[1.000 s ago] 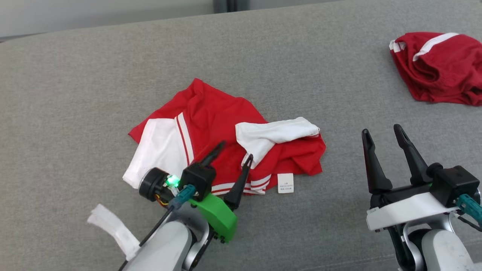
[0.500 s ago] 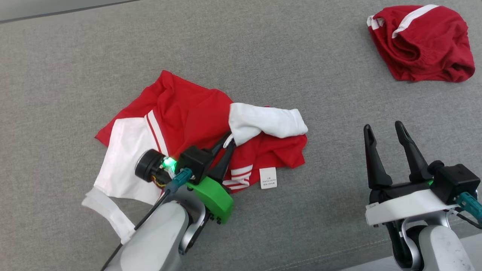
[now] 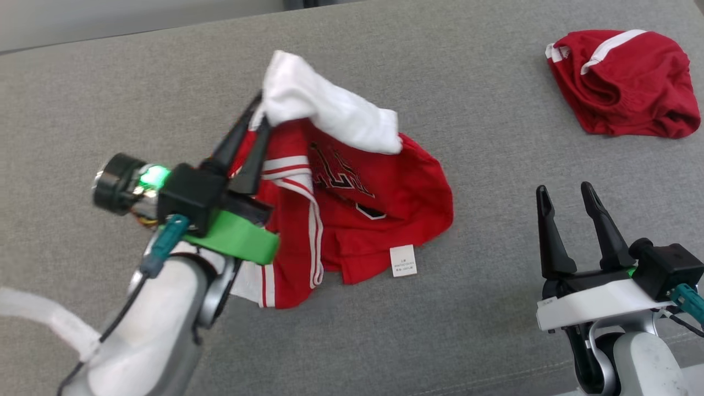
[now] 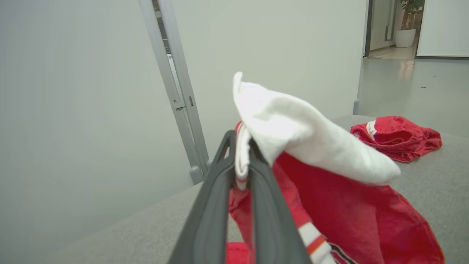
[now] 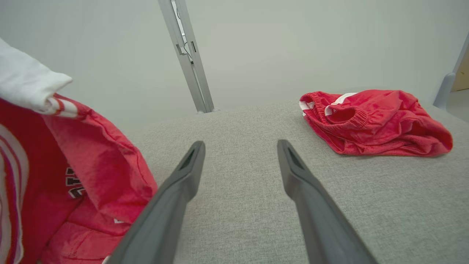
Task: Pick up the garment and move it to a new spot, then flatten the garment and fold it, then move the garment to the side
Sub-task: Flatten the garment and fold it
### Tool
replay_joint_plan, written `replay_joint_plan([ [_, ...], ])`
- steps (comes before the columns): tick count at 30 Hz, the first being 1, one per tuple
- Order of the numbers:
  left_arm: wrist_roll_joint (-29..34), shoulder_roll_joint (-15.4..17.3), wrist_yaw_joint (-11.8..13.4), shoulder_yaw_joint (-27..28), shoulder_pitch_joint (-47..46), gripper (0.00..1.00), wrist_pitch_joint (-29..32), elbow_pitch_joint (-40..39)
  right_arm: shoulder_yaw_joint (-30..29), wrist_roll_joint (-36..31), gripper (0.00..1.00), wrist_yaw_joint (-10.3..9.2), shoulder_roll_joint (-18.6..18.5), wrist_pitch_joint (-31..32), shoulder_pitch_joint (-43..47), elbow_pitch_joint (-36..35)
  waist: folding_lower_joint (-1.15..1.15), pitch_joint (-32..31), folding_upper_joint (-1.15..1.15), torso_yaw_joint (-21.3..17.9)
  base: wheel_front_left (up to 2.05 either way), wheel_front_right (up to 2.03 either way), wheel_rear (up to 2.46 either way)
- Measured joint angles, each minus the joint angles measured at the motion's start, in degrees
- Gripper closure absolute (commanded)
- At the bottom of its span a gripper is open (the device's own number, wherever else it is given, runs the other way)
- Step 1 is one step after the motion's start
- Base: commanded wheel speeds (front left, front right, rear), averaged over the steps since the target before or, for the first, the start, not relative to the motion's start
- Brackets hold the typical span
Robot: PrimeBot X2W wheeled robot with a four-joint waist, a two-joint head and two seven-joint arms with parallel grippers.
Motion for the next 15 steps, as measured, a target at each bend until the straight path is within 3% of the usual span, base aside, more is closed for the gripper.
replay_joint_plan([
  [5, -3.6, 6.4, 6.3, 9.1, 10.5, 1.0, 1.3, -2.9, -0.5, 0.0, 0.0, 0.0, 0.1, 0.0, 0.2, -0.3, 0.0, -0.1, 0.0, 1.9, 0.0, 0.0, 0.0],
  [8, -6.2, 7.5, 8.2, 12.4, 16.1, 1.0, 1.4, -2.3, -0.8, 0.0, 0.0, 0.0, 0.1, 0.2, 0.1, -0.6, 0.0, 0.1, 0.0, 2.9, 0.0, 0.0, 0.0],
  [12, -10.2, 6.8, 8.9, 14.6, 21.0, 1.0, 0.2, 1.2, -0.7, 0.0, 0.0, 0.0, 0.1, 0.6, -0.2, -0.8, 0.0, 0.6, 0.0, 3.7, 0.0, 0.0, 0.0],
  [15, -12.5, 5.0, 7.1, 14.2, 22.3, 1.0, -1.1, 5.0, -0.6, -0.1, 0.0, 0.01, 0.0, 0.9, -0.3, -1.0, 0.0, 1.0, 0.0, 4.0, 0.0, 0.0, 0.0],
])
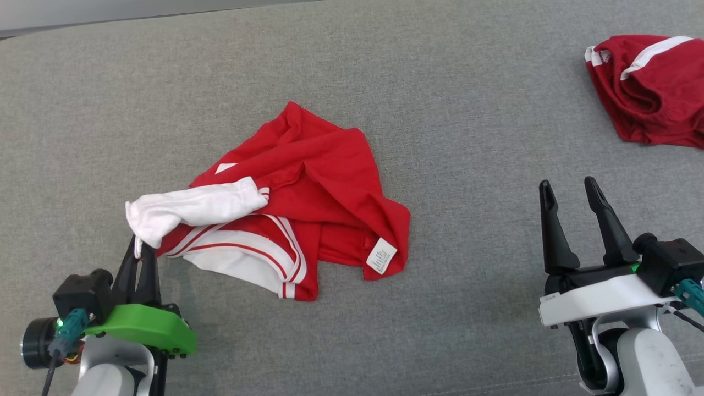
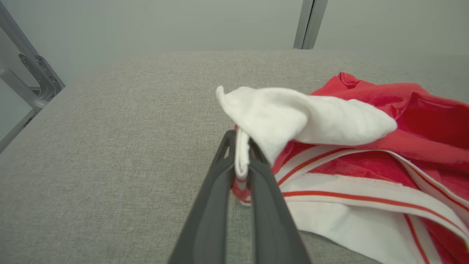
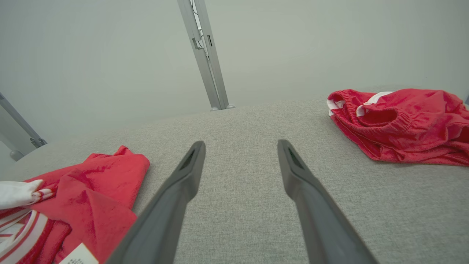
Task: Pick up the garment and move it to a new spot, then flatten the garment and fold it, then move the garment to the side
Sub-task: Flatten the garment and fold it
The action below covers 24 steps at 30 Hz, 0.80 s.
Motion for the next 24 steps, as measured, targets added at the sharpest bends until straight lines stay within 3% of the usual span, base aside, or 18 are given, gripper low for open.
replay_joint_plan([
  [1, -0.7, -0.7, -0.7, -0.1, -0.1, 0.77, -1.0, 1.1, 0.1, 0.0, 0.0, -0.01, 0.0, 0.0, -0.1, 0.0, 0.0, 0.1, 0.0, 0.0, 0.0, 0.0, 0.0],
  [2, -1.4, -1.3, -1.4, -0.1, -0.2, 0.2, -1.7, 2.0, 0.1, -0.1, 0.0, -0.01, 0.0, 0.1, -0.1, 0.0, 0.0, 0.2, 0.0, 0.1, 0.0, 0.0, 0.0],
  [3, -1.9, -2.0, -2.0, -0.2, -0.3, 0.0, -2.9, 3.1, 0.1, -0.1, 0.0, -0.01, 0.0, 0.2, -0.2, -0.1, 0.0, 0.1, 0.0, 0.1, 0.0, 0.0, 0.0],
  [7, -1.9, -3.8, -3.2, -0.1, -1.5, 0.0, -6.1, 4.9, -0.1, -0.3, 0.0, -0.01, -0.3, 0.3, -0.2, -0.3, 0.0, -0.5, 0.0, 0.0, 0.0, 0.0, 0.0],
  [13, 0.7, -4.7, -3.6, 0.4, -2.7, 0.0, -7.7, 1.6, -0.1, -1.3, 0.0, -0.01, -0.9, 0.9, 0.2, -1.0, 0.0, -2.2, 0.0, 0.1, 0.0, 0.0, 0.0],
  [24, 6.3, -3.0, -2.2, 0.0, 0.0, 0.0, -7.8, -3.2, 0.7, -2.2, 0.0, 0.0, -1.2, 3.2, 2.8, -2.5, 0.0, -6.9, 0.0, -0.1, 0.0, 0.0, 0.0],
])
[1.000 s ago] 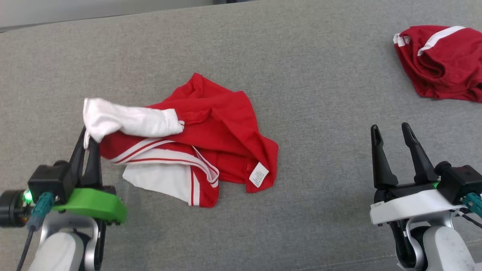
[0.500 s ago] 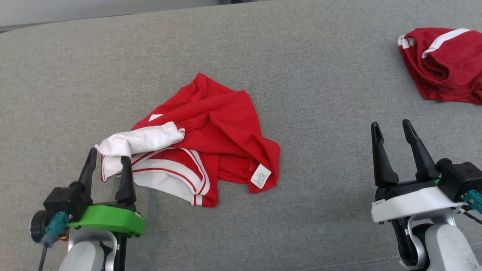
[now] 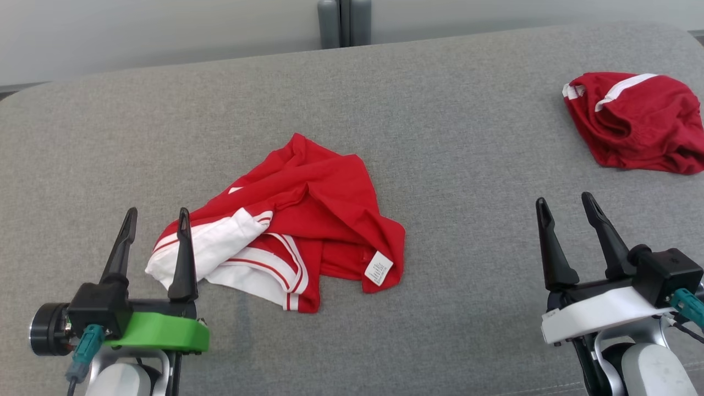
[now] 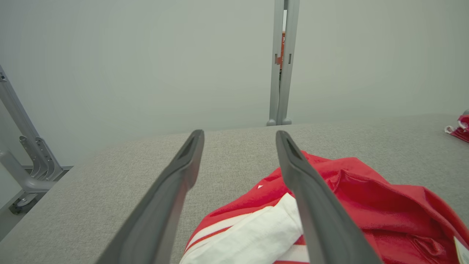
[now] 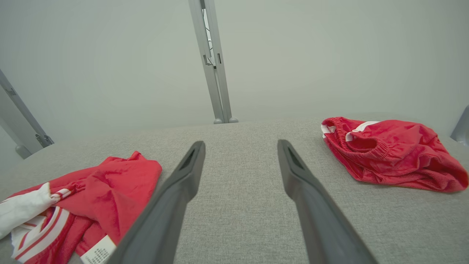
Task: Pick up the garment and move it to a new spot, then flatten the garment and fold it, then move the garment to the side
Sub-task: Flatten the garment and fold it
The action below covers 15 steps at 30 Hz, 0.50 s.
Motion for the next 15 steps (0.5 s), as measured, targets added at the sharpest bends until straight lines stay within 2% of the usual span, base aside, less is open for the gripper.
replay_joint_plan([
  [15, 0.2, 0.9, 1.2, -0.7, 2.1, 0.0, 1.9, -0.9, -0.3, -0.2, 0.0, -0.01, -0.1, 1.0, 1.8, -1.3, 0.0, -2.2, 0.0, 0.0, 0.0, 0.0, 0.0],
])
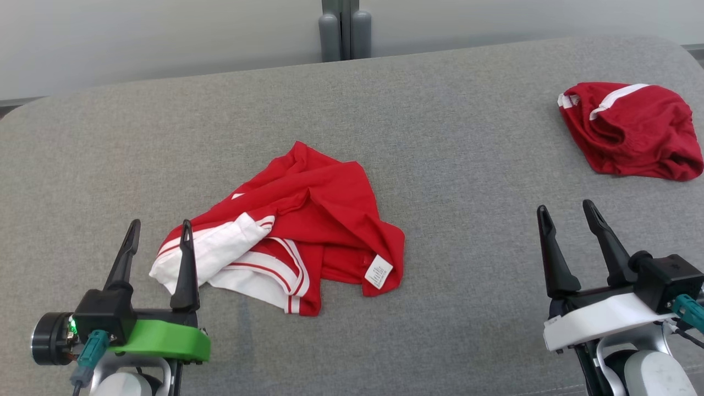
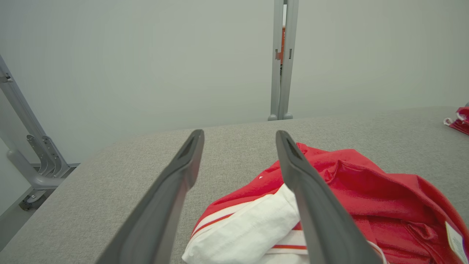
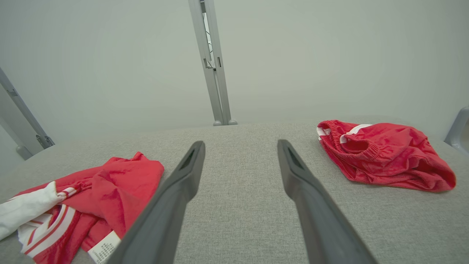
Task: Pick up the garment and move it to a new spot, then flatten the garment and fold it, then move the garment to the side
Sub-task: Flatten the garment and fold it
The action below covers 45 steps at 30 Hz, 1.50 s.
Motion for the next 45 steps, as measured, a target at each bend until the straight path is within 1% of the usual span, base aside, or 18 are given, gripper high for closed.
replay_joint_plan([
  [3, 0.0, 0.1, 0.1, -0.2, 0.0, 0.0, 0.0, -0.2, 0.9, 0.0, 0.0, 0.0, -0.1, 0.3, 0.0, 0.3, 0.0, 0.2, 0.0, 0.1, 0.0, 0.0, 0.0],
  [7, 0.1, 0.1, 0.1, -0.6, -0.4, 0.0, 0.0, -0.9, 5.4, 0.1, 0.0, 0.0, -0.3, 1.1, 0.0, 2.7, 0.0, 1.1, 0.0, 0.5, 0.0, 0.0, 0.0],
  [8, 0.2, 0.0, 0.1, -1.0, -1.2, 0.0, 0.1, -1.2, 8.8, 0.7, 0.0, 0.0, -0.3, 1.5, -0.1, 5.0, 0.0, 1.9, 0.0, 0.9, 0.0, 0.0, 0.0],
  [12, 0.4, -0.3, -0.1, -1.3, -2.9, 0.0, -0.3, -1.7, 14.7, 2.6, 0.0, 0.0, 0.1, 0.9, -2.0, 11.0, 0.0, 3.7, 0.0, 1.7, 0.0, 0.0, 0.0],
  [17, 0.7, -1.1, -0.3, -1.6, -4.8, 0.0, -0.8, -1.5, 19.1, 4.4, 0.0, 0.0, 0.7, -1.1, -7.3, 20.3, 0.0, 6.1, 0.0, 3.1, 0.0, 0.0, 0.0],
  [20, 0.7, -1.5, -0.5, -1.8, -5.4, 0.0, -1.2, -1.0, 19.9, 5.1, 0.0, 0.01, 1.1, -1.8, -10.2, 25.2, 0.0, 7.3, 0.0, 4.1, 0.0, 0.0, 0.0],
  [21, 0.8, -1.8, -0.6, -2.0, -5.7, 0.0, -1.3, -0.8, 19.9, 5.3, 0.36, 0.0, 1.1, -2.3, -10.9, 26.4, 0.0, 7.6, 0.0, 4.4, 0.0, 0.0, 0.0],
  [22, 0.8, -1.9, -0.7, -2.1, -5.9, 0.0, -1.3, -0.6, 20.0, 5.5, 0.75, 0.0, 1.2, -2.6, -11.5, 27.2, 0.0, 7.8, 0.0, 4.7, 0.0, 0.0, 0.0],
  [23, 0.9, -2.1, -0.7, -2.1, -6.0, 0.0, -1.4, -0.4, 19.9, 5.9, 1.0, 0.0, 1.2, -3.0, -12.1, 28.1, 0.0, 8.1, 0.0, 5.1, 0.0, 0.0, 0.0],
  [27, 1.1, -2.3, -0.8, -1.9, -6.4, 0.0, -1.7, -0.1, 19.3, 6.4, 1.0, 0.01, 1.2, -4.2, -13.5, 29.8, 0.0, 9.1, 0.0, 5.7, 0.0, 0.0, 0.0],
  [31, 1.2, -2.4, -1.1, -1.6, -6.7, 0.0, -1.8, 0.1, 17.9, 6.3, 1.0, 0.01, 0.0, -6.0, -14.2, 28.7, 0.0, 9.6, 0.0, 5.5, 0.0, 0.0, 0.0],
  [36, 1.6, -2.7, -1.2, -1.3, -6.9, 0.0, -1.9, 0.3, 14.4, 5.7, 1.0, 0.01, -3.4, -6.1, -13.5, 23.8, 0.0, 9.5, 0.0, 4.6, 0.0, 0.0, 0.0],
  [42, 2.0, -2.8, -1.2, -0.8, -6.9, 0.0, -2.0, 0.1, 8.8, 4.5, 1.0, 0.01, -7.9, -1.8, -10.6, 15.1, 0.0, 9.8, 0.0, 3.4, 0.0, 0.0, 0.0],
  [45, 2.1, -2.9, -1.2, -0.7, -6.9, 0.0, -2.1, -0.1, 6.3, 4.5, 1.0, 0.01, -9.5, 0.6, -10.3, 12.8, 0.0, 10.1, 0.0, 3.0, 0.0, 0.0, 0.0],
])
